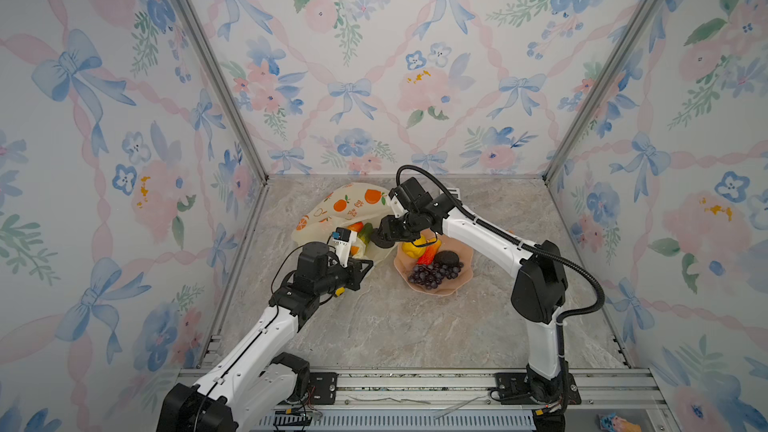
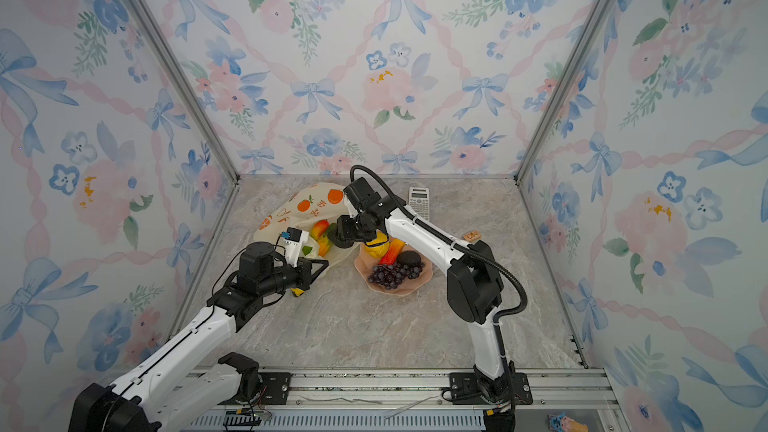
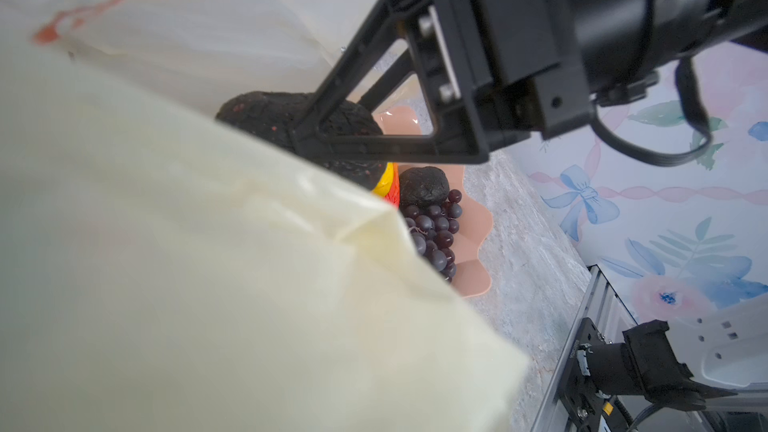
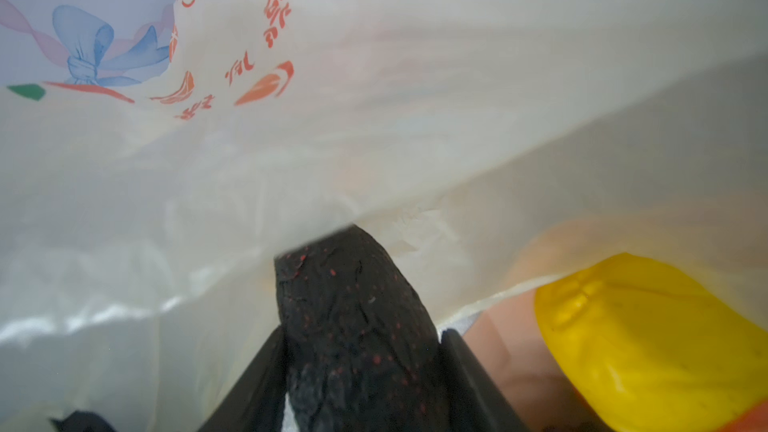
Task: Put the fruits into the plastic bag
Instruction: 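Carry the avocado with the right gripper into the bag mouth, then open the right gripper inside the bag to release the avocado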
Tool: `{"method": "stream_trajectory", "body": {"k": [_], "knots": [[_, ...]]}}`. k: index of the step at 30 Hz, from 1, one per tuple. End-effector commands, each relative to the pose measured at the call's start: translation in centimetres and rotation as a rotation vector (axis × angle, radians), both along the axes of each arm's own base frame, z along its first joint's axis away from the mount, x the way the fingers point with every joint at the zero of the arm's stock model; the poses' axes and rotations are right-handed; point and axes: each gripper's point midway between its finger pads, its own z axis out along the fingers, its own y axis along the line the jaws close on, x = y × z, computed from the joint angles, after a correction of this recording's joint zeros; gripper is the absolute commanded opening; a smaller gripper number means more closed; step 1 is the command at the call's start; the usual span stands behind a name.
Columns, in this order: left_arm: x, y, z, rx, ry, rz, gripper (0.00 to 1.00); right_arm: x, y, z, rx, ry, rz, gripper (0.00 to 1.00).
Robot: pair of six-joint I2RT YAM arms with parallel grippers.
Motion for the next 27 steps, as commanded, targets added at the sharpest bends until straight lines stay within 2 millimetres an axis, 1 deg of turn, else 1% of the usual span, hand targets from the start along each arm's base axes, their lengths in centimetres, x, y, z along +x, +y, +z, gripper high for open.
{"method": "stream_trajectory", "body": {"k": [1, 7, 12, 18, 23, 27], "knots": [[-0.1, -0.3, 1.4, -0.011, -0.042, -0.024, 0.0, 1.8, 1.9, 0.6, 0.067, -0.016, -0.034, 0.44], [0.0, -0.4, 1.1, -0.009, -0.031, -0.027, 0.0, 4.5, 4.2, -0.4, 0.132, -0.02, -0.109, 0.44], [0.0, -0.4, 1.1, -0.007, -0.032, -0.026, 0.0, 6.5, 5.5, -1.3, 0.18, -0.025, -0.161, 0.44], [0.0, -0.4, 0.8, -0.006, -0.024, -0.028, 0.0, 9.0, 6.4, -1.9, 0.233, -0.045, -0.231, 0.44], [0.1, -0.5, 0.6, -0.005, -0.016, -0.032, 0.0, 11.0, 7.0, -2.8, 0.286, -0.049, -0.297, 0.44], [0.1, -0.5, 0.7, -0.004, -0.018, -0.028, 0.0, 12.4, 7.2, -3.8, 0.289, -0.063, -0.339, 0.45]]}}
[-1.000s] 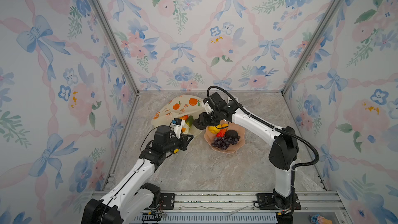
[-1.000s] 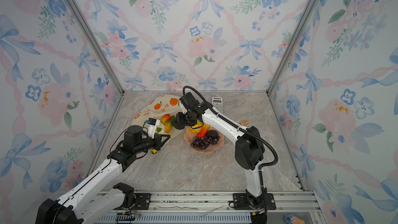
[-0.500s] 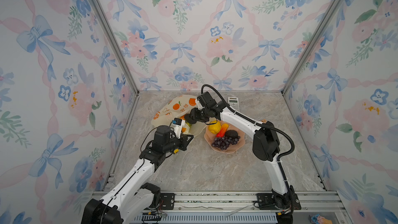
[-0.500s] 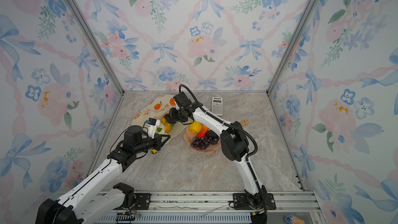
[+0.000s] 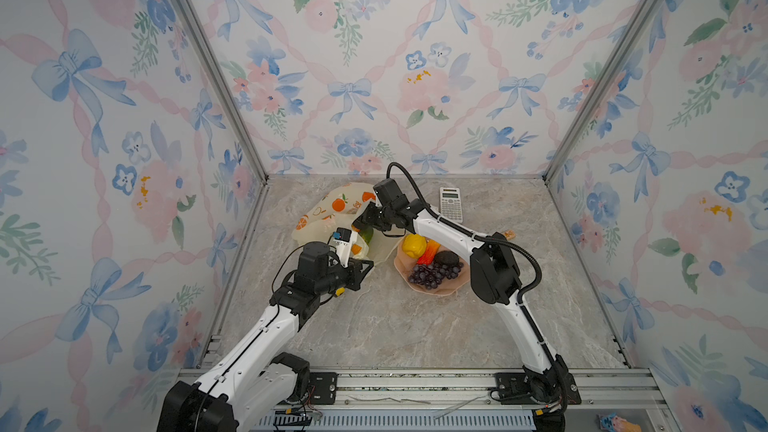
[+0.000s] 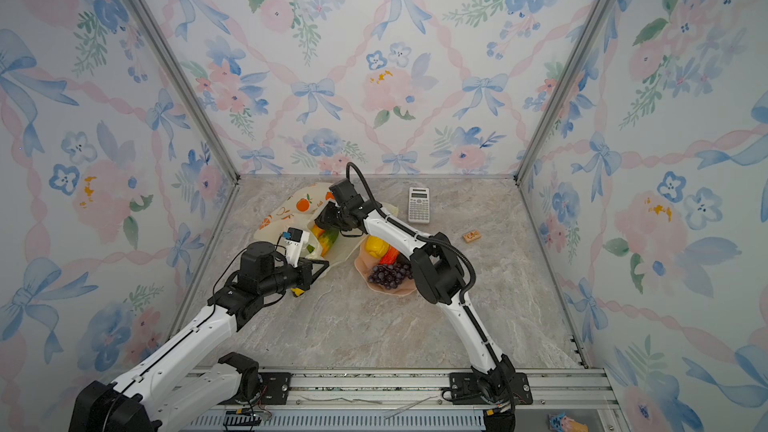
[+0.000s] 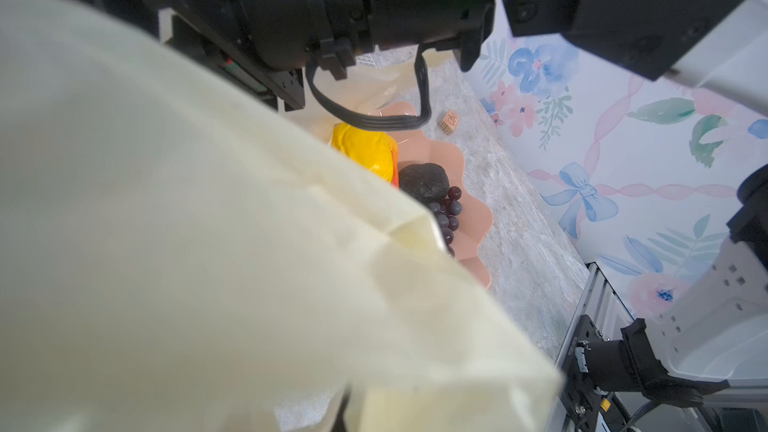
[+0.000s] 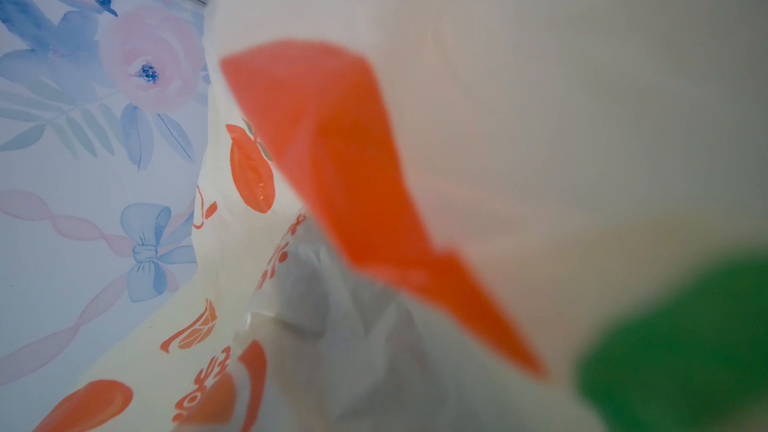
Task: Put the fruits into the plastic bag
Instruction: 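Open the right gripper inside the bag to release the avocado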
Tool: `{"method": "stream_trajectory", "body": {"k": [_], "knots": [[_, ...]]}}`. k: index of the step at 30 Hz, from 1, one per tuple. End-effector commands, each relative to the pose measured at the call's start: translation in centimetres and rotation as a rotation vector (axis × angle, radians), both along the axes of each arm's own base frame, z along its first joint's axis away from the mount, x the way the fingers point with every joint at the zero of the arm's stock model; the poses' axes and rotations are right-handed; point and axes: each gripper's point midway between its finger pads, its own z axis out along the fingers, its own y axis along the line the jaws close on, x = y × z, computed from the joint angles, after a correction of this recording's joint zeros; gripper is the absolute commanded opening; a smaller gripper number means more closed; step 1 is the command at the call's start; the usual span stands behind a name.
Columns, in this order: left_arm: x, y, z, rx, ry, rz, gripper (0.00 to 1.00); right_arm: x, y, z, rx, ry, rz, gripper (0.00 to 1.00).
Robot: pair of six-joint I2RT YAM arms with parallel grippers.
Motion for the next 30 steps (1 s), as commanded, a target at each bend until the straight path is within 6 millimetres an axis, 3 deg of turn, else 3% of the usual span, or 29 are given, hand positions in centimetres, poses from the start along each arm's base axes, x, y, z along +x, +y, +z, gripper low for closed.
{"method": "stream_trajectory", "body": {"k": [1, 9, 14, 27, 30], "knots": [[0.1, -0.3, 0.9, -0.004, -0.026, -0.021, 0.0, 2.5, 0.0, 0.4, 0.041, -0.039, -0.076, 0.45], [0.3, -0.5, 0.5, -0.002, -0.012, -0.025, 0.0, 5.0, -0.1, -1.8, 0.064, -0.046, -0.15, 0.46], [0.4, -0.4, 0.3, 0.0, -0.006, -0.024, 0.0, 5.3, 0.2, -2.4, 0.058, -0.054, -0.145, 0.54], [0.4, -0.4, 0.5, -0.008, -0.007, -0.024, 0.0, 4.6, 0.1, 0.1, 0.009, -0.117, -0.106, 0.83], [0.4, -0.3, 0.5, -0.008, -0.011, -0.022, 0.0, 4.3, 0.1, 0.9, 0.008, -0.125, -0.099, 0.84]]}}
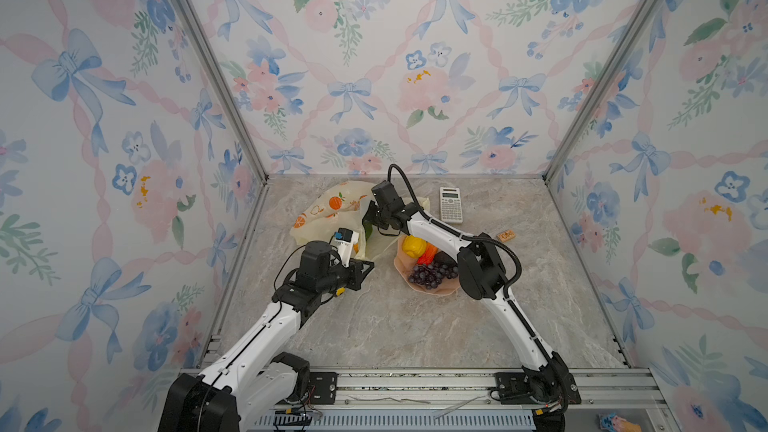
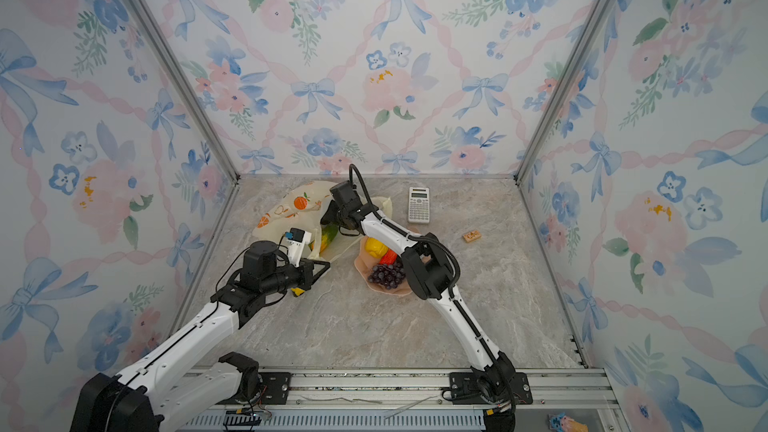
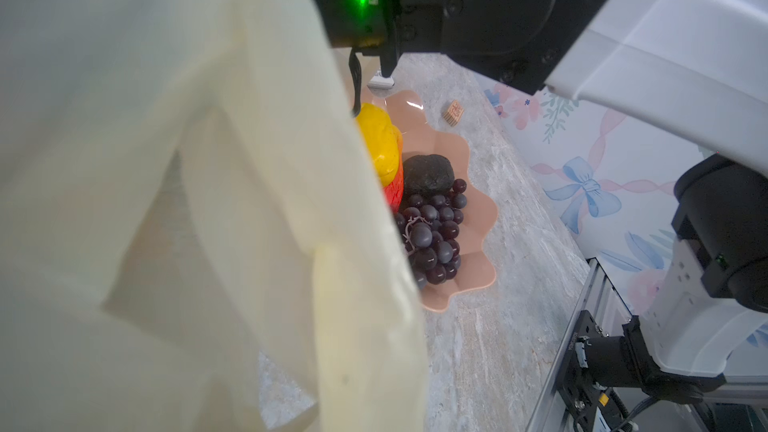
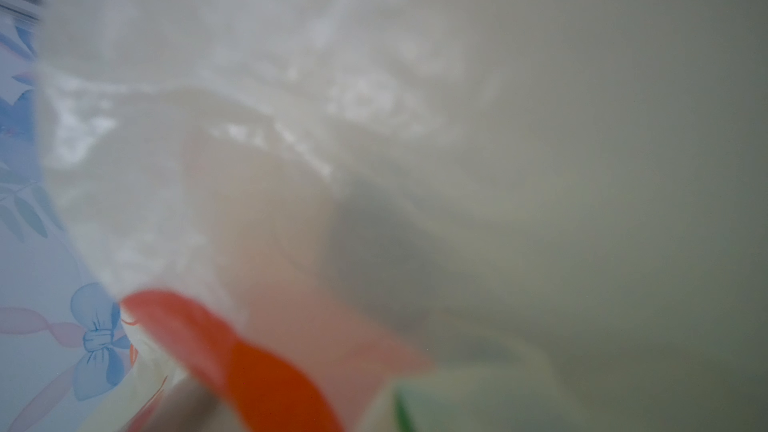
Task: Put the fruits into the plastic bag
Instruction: 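Open the right gripper inside the bag to release the avocado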
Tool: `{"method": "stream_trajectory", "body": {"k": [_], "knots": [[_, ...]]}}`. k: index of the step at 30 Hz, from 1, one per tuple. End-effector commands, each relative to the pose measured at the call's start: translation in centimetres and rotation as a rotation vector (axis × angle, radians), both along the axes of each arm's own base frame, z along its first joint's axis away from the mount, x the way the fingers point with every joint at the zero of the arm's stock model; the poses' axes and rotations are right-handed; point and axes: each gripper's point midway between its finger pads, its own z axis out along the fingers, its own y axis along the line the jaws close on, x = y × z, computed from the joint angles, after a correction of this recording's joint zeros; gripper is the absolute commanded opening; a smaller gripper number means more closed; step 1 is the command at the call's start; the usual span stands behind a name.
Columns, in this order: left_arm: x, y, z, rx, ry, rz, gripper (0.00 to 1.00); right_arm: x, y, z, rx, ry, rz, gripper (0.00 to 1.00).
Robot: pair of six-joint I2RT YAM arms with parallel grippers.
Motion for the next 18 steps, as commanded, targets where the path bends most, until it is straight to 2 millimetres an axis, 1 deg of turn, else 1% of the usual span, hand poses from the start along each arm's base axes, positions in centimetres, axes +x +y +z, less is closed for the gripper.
{"method": "stream_trajectory", "body": {"k": [1, 6, 11, 18], "knots": [[0.2, -0.2, 1.5, -0.015, -0.047, -0.014, 0.0, 0.0, 0.1, 4.5, 0.012, -0.067, 0.008, 0.84], [0.2, -0.1, 1.8, -0.017, -0.057, -0.011, 0.0, -0.8, 0.1, 5.8, 0.001, -0.083, 0.026, 0.84], [0.2, 0.0, 2.0, -0.014, -0.064, -0.008, 0.0, -2.0, 0.0, 6.7, -0.005, -0.064, 0.053, 0.83], [0.2, 0.2, 2.1, -0.009, -0.072, 0.002, 0.0, -4.4, -1.9, 7.5, -0.074, -0.004, 0.095, 0.83]]}}
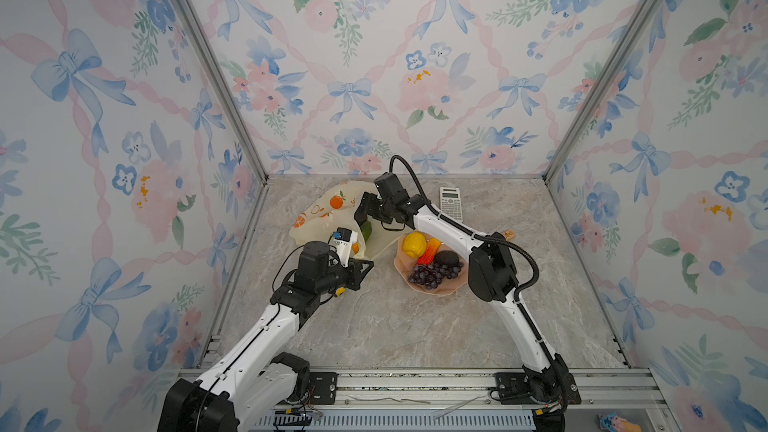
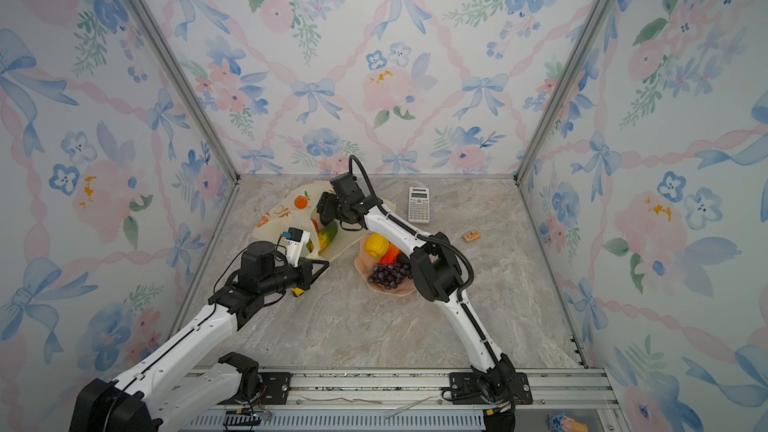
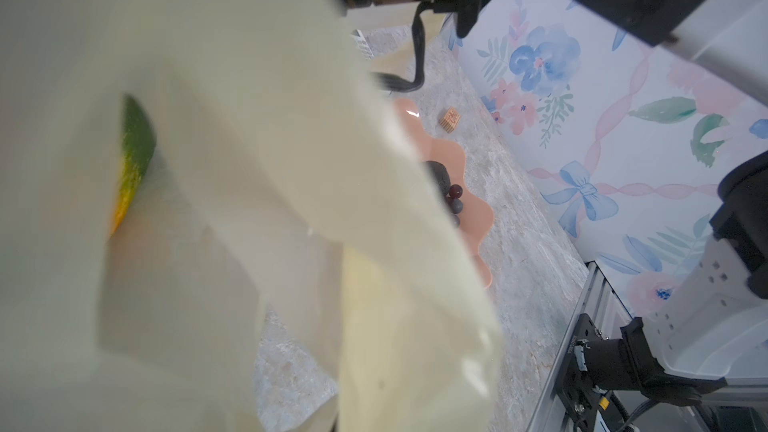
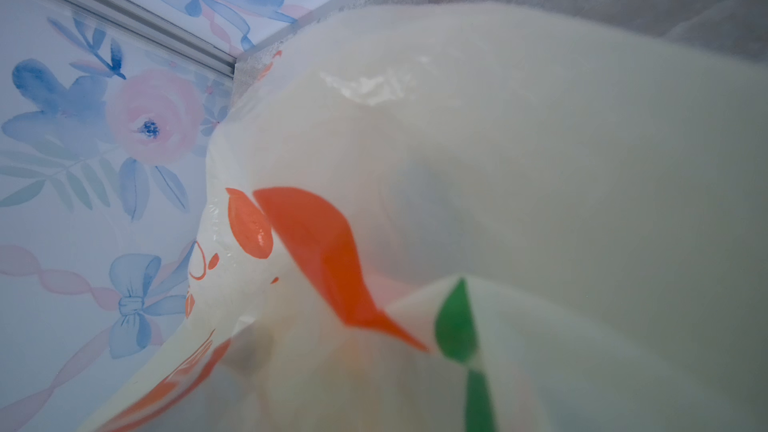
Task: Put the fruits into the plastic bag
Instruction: 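Open the right gripper inside the bag to release the avocado, then withdraw the right gripper from the bag back over the bowl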
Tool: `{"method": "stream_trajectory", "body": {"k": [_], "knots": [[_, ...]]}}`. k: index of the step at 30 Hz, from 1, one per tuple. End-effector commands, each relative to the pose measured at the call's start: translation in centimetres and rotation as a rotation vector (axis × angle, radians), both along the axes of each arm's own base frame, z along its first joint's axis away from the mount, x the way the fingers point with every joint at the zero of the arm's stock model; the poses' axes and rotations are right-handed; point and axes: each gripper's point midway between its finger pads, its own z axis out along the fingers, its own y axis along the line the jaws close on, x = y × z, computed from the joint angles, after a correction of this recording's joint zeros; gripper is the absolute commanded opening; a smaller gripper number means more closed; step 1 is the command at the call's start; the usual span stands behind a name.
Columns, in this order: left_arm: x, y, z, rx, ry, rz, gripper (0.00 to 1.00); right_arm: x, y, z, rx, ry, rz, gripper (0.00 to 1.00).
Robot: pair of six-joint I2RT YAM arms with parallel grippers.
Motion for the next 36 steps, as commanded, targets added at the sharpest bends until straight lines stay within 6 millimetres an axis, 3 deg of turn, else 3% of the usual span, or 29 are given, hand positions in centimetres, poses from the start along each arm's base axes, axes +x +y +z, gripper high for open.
{"method": "stream_trajectory", "body": {"k": [1, 10, 20, 28, 36], "knots": [[0.3, 0.1, 1.4, -0.001, -0.049, -0.001, 0.0, -2.5, -1.1, 1.9, -0.055, 0.032, 0.056, 0.83], [0.3, 0.3, 1.4, 0.009, -0.053, 0.006, 0.0, -6.6, -3.9, 4.7, -0.141, 0.027, 0.137, 0.83], [0.5, 0.4, 1.1, 0.023, -0.048, 0.013, 0.0, -11.6, -6.9, 6.4, -0.145, 0.051, 0.217, 0.83], [0.6, 0.5, 0.8, 0.031, -0.043, 0.018, 0.0, -15.9, -10.7, 7.7, -0.245, 0.02, 0.261, 0.85], [0.6, 0.5, 0.8, 0.036, -0.044, 0.02, 0.0, -18.1, -14.8, 7.7, -0.319, -0.015, 0.206, 0.89]]}}
